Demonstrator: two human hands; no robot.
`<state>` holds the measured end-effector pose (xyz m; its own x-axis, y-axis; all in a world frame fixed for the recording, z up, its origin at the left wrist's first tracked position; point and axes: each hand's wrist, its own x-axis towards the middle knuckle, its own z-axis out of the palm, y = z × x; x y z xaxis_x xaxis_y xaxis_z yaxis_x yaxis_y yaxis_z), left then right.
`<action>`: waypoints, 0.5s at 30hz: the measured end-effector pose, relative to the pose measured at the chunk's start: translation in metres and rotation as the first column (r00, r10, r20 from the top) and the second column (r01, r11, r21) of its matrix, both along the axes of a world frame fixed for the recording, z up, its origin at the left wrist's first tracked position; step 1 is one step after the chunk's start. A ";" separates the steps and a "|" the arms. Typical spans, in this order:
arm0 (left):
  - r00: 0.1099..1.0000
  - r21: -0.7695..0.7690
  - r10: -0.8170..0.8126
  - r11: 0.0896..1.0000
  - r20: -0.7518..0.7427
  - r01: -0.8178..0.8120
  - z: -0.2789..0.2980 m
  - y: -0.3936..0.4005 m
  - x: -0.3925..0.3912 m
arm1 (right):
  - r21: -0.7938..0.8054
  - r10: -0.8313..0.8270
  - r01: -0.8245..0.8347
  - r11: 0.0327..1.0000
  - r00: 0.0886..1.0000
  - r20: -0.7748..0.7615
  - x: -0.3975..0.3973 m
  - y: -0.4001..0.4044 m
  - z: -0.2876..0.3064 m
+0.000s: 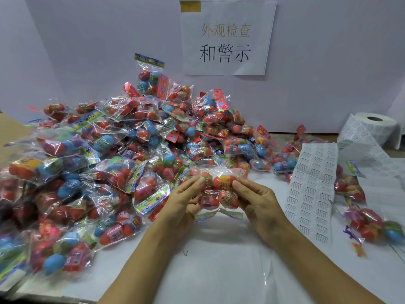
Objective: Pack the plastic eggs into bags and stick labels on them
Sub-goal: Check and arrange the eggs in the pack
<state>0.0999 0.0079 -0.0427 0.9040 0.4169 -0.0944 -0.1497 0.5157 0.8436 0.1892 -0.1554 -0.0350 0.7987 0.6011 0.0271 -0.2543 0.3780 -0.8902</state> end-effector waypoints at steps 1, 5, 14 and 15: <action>1.000 0.012 0.000 1.000 -0.008 0.000 0.000 0.000 0.000 | -0.001 0.005 -0.005 1.000 1.000 -0.007 0.000 0.000 0.001; 1.000 0.027 0.004 1.000 -0.022 -0.004 0.004 -0.002 0.001 | -0.021 -0.031 0.030 0.999 0.999 -0.021 0.000 0.001 0.000; 0.982 0.287 0.126 0.944 0.139 -0.162 -0.005 -0.002 0.005 | -0.263 -0.117 0.257 0.930 0.885 0.450 -0.008 0.000 -0.011; 0.986 0.313 0.079 0.942 0.145 -0.122 -0.003 -0.004 0.004 | -0.265 -0.066 0.210 0.941 0.883 0.465 -0.009 0.001 -0.012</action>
